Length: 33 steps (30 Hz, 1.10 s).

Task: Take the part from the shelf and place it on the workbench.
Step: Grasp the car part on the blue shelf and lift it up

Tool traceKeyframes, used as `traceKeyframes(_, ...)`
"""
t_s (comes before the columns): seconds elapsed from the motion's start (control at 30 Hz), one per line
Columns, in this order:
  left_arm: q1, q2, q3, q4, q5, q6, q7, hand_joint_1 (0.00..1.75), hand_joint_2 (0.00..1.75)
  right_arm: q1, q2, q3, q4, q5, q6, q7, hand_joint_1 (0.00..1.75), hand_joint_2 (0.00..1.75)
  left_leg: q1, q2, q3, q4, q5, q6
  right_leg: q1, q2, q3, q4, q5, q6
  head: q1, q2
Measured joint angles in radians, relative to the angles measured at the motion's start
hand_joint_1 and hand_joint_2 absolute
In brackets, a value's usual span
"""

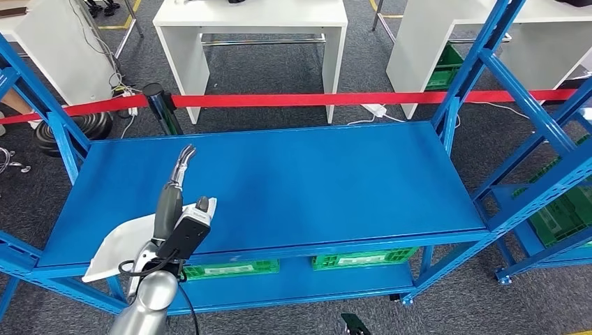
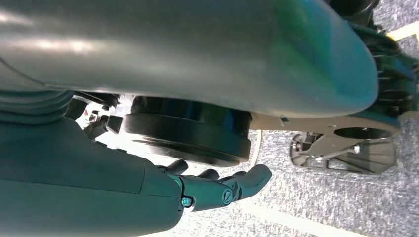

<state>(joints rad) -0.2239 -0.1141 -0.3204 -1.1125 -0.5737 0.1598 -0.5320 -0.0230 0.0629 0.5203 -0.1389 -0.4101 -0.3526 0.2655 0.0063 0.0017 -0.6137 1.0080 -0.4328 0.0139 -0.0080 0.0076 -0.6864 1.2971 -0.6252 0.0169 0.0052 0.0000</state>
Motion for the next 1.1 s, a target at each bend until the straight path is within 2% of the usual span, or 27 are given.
traceKeyframes(0.03, 0.001, 0.0, 0.0, 0.0, 0.0, 0.0, 0.0, 0.0, 0.0, 0.0, 0.0, 0.001, 0.0, 0.0, 0.0, 0.0, 0.0, 0.0, 0.001, 0.0, -0.005, 0.003, 0.002, -0.002, -0.003, -0.001, 0.027, -0.038, 0.023, 0.002, 0.0, 0.0)
traceKeyframes(0.07, 0.001, 0.0, 0.0, 0.0, 0.0, 0.0, 0.001, 0.0, 0.0, -0.001, -0.001, 0.001, 0.0, 0.0, 0.0, 0.0, 0.0, 0.0, 0.001, 0.0, -0.01, 0.007, 0.005, -0.005, -0.005, -0.003, 0.071, -0.107, 0.051, 0.003, 0.0, 0.0)
traceKeyframes(0.13, 0.001, 0.0, 0.0, -0.001, 0.0, 0.0, 0.001, 0.0, 0.0, -0.004, -0.001, 0.002, 0.0, 0.0, 0.0, 0.0, 0.0, 0.0, 0.001, -0.002, -0.019, 0.015, 0.011, -0.014, -0.005, -0.002, 0.145, -0.23, 0.087, -0.002, 0.0, 0.0)
traceKeyframes(0.17, 0.001, 0.0, 0.0, -0.001, 0.0, 0.0, 0.001, 0.0, 0.0, -0.006, -0.001, 0.002, 0.0, 0.0, 0.0, 0.0, 0.0, 0.0, 0.0, -0.002, -0.023, 0.018, 0.015, -0.021, -0.003, -0.001, 0.16, -0.262, 0.092, -0.008, 0.0, 0.0)
traceKeyframes(0.27, 0.0, 0.001, 0.0, -0.002, 0.0, 0.0, 0.003, 0.0, 0.0, -0.008, -0.001, 0.002, 0.0, 0.0, 0.004, 0.0, 0.0, 0.0, 0.0, -0.004, -0.03, 0.017, 0.028, -0.042, -0.001, 0.002, 0.147, -0.271, 0.103, -0.031, -0.001, 0.0)
traceKeyframes(0.3, 0.0, 0.001, 0.0, -0.002, 0.0, 0.0, 0.005, 0.0, 0.0, -0.008, -0.001, 0.002, 0.0, -0.001, 0.006, 0.0, 0.0, 0.0, 0.001, -0.004, -0.037, 0.025, 0.016, -0.048, -0.002, 0.001, 0.141, -0.272, 0.112, -0.039, -0.001, 0.0)
traceKeyframes(0.33, 0.0, 0.002, 0.0, -0.002, 0.0, 0.0, 0.007, 0.0, 0.0, -0.009, -0.001, 0.002, 0.0, -0.001, 0.007, 0.0, 0.0, 0.0, 0.002, -0.004, -0.048, 0.049, -0.012, -0.054, -0.003, -0.001, 0.133, -0.273, 0.121, -0.047, -0.002, 0.0)
traceKeyframes(0.37, 0.0, 0.002, 0.0, -0.003, 0.0, 0.0, 0.009, 0.0, 0.0, -0.01, 0.0, 0.002, 0.0, -0.002, 0.009, 0.0, 0.0, 0.0, 0.003, -0.004, -0.063, 0.093, -0.055, -0.058, -0.004, -0.002, 0.124, -0.274, 0.131, -0.052, -0.004, 0.0)
traceKeyframes(0.43, 0.001, 0.002, 0.0, -0.003, -0.002, 0.0, 0.013, 0.0, 0.0, -0.01, 0.0, 0.002, 0.0, -0.003, 0.013, 0.0, 0.0, 0.0, 0.004, -0.004, -0.098, 0.223, -0.147, -0.064, -0.003, -0.003, 0.101, -0.273, 0.149, -0.056, -0.007, 0.0)
traceKeyframes(0.47, 0.001, 0.002, 0.0, -0.003, -0.002, 0.0, 0.015, 0.0, 0.0, -0.01, 0.0, 0.002, 0.0, -0.003, 0.014, 0.0, 0.0, 0.0, 0.004, -0.004, -0.106, 0.277, -0.171, -0.066, -0.002, -0.004, 0.088, -0.273, 0.159, -0.056, -0.007, 0.0)
traceKeyframes(0.5, 0.002, 0.002, 0.0, -0.003, -0.003, 0.0, 0.015, 0.0, 0.0, -0.01, 0.0, 0.002, 0.0, -0.003, 0.015, 0.0, 0.0, 0.0, 0.004, -0.004, -0.099, 0.301, -0.173, -0.066, -0.002, -0.005, 0.075, -0.272, 0.168, -0.055, -0.007, 0.0)
traceKeyframes(0.53, 0.002, 0.002, 0.0, -0.003, -0.003, 0.0, 0.016, 0.0, 0.0, -0.01, 0.0, 0.002, 0.0, -0.003, 0.015, 0.0, 0.0, 0.0, 0.004, -0.004, -0.074, 0.289, -0.158, -0.064, -0.001, -0.005, 0.063, -0.271, 0.177, -0.053, -0.007, 0.0)
traceKeyframes(0.57, 0.002, 0.002, 0.0, -0.003, -0.003, 0.0, 0.016, 0.0, 0.0, -0.01, 0.0, 0.002, 0.0, -0.004, 0.015, 0.0, 0.0, 0.0, 0.003, -0.004, -0.03, 0.238, -0.133, -0.061, -0.001, -0.005, 0.051, -0.269, 0.185, -0.051, -0.007, 0.0)
traceKeyframes(0.6, 0.001, 0.002, 0.0, -0.005, -0.003, 0.0, 0.016, 0.0, 0.0, -0.01, 0.0, 0.002, 0.0, -0.004, 0.015, 0.0, 0.0, 0.0, 0.003, -0.004, 0.026, 0.163, -0.117, -0.056, -0.001, -0.005, 0.042, -0.268, 0.194, -0.048, -0.007, 0.0)
traceKeyframes(0.63, 0.0, 0.002, 0.0, -0.006, -0.003, 0.0, 0.016, 0.0, 0.0, -0.01, 0.001, 0.002, 0.0, -0.004, 0.015, 0.0, 0.0, 0.0, 0.001, -0.005, 0.079, 0.088, -0.111, -0.051, 0.0, -0.004, 0.035, -0.267, 0.202, -0.044, -0.006, 0.0)
traceKeyframes(0.67, 0.0, 0.002, 0.0, -0.008, -0.003, 0.0, 0.016, 0.0, 0.0, -0.01, 0.001, 0.002, 0.0, -0.004, 0.015, 0.0, 0.0, 0.0, -0.002, -0.006, 0.115, 0.032, -0.11, -0.046, 0.0, -0.004, 0.031, -0.267, 0.21, -0.038, -0.006, 0.0)
traceKeyframes(0.7, -0.001, 0.002, 0.0, -0.01, -0.003, 0.0, 0.016, 0.0, 0.0, -0.01, 0.001, 0.002, 0.0, -0.004, 0.015, 0.0, 0.0, 0.0, -0.005, -0.006, 0.131, 0.0, -0.114, -0.042, 0.0, -0.004, 0.029, -0.269, 0.218, -0.032, -0.007, 0.0)
traceKeyframes(0.77, -0.002, 0.002, 0.0, -0.011, -0.004, 0.0, 0.016, 0.0, 0.0, -0.01, 0.001, 0.002, 0.0, -0.004, 0.015, 0.0, 0.0, 0.0, -0.007, -0.006, 0.124, -0.011, -0.103, -0.028, -0.002, -0.003, 0.028, -0.277, 0.235, -0.019, -0.009, 0.0)
traceKeyframes(0.8, -0.003, 0.002, 0.0, -0.011, -0.005, 0.0, 0.017, 0.0, 0.0, -0.009, 0.001, 0.002, 0.0, -0.004, 0.015, 0.0, 0.0, 0.0, -0.005, -0.005, 0.118, -0.015, -0.095, -0.019, -0.002, -0.003, 0.024, -0.275, 0.232, -0.012, -0.01, 0.0)
traceKeyframes(0.83, -0.003, 0.001, 0.0, -0.011, -0.007, 0.0, 0.018, 0.0, 0.0, -0.009, 0.001, 0.002, 0.0, -0.004, 0.016, 0.0, 0.0, 0.0, -0.003, -0.003, 0.11, -0.019, -0.085, -0.01, -0.002, -0.003, 0.015, -0.261, 0.213, -0.006, -0.008, 0.0)
traceKeyframes(0.87, -0.004, 0.001, 0.0, -0.011, -0.011, 0.001, 0.02, 0.0, 0.0, -0.009, 0.002, 0.002, 0.0, -0.005, 0.016, 0.0, 0.0, 0.0, 0.0, -0.001, 0.102, -0.023, -0.075, -0.002, -0.002, -0.003, 0.001, -0.228, 0.177, -0.001, -0.006, 0.0)
traceKeyframes(0.93, -0.003, 0.0, 0.0, -0.011, -0.019, 0.008, 0.03, 0.0, 0.0, -0.01, 0.003, 0.002, 0.0, -0.006, 0.018, 0.0, 0.0, 0.0, -0.001, 0.001, 0.081, -0.022, -0.056, 0.004, -0.003, -0.003, -0.035, -0.11, 0.086, 0.008, -0.001, 0.0)
traceKeyframes(0.97, -0.003, 0.0, 0.0, -0.009, -0.023, 0.015, 0.038, 0.0, 0.0, -0.01, 0.003, 0.002, 0.0, -0.006, 0.019, 0.0, 0.0, 0.0, -0.001, 0.002, 0.071, -0.021, -0.046, 0.004, -0.003, -0.003, -0.049, -0.05, 0.06, 0.011, 0.0, 0.0)
traceKeyframes(1.0, -0.002, 0.001, 0.0, -0.007, -0.028, 0.025, 0.047, 0.0, 0.0, -0.01, 0.003, 0.002, 0.0, -0.006, 0.021, 0.0, 0.0, 0.0, -0.002, 0.003, 0.059, -0.019, -0.038, 0.004, -0.003, -0.003, -0.05, -0.013, 0.055, 0.013, 0.0, 0.0)
traceKeyframes(1.03, -0.003, 0.001, 0.001, -0.005, -0.032, 0.036, 0.055, 0.0, 0.0, -0.01, 0.003, 0.002, 0.0, -0.006, 0.023, 0.0, 0.0, 0.0, -0.002, 0.003, 0.048, -0.015, -0.032, 0.002, -0.003, -0.003, -0.034, -0.011, 0.068, 0.013, 0.0, 0.0)
traceKeyframes(1.07, -0.003, 0.001, 0.002, -0.004, -0.036, 0.045, 0.062, 0.0, 0.0, -0.01, 0.003, 0.002, 0.0, -0.006, 0.024, 0.0, 0.0, 0.0, -0.002, 0.004, 0.038, -0.011, -0.026, 0.0, -0.003, -0.004, 0.003, -0.05, 0.09, 0.012, 0.0, 0.0)
traceKeyframes(1.1, -0.004, 0.001, 0.003, -0.003, -0.038, 0.054, 0.066, 0.0, 0.0, -0.01, 0.003, 0.002, 0.0, -0.006, 0.026, 0.0, 0.0, 0.0, -0.002, 0.004, 0.03, -0.006, -0.023, -0.002, -0.003, -0.004, 0.055, -0.12, 0.108, 0.009, 0.0, 0.0)
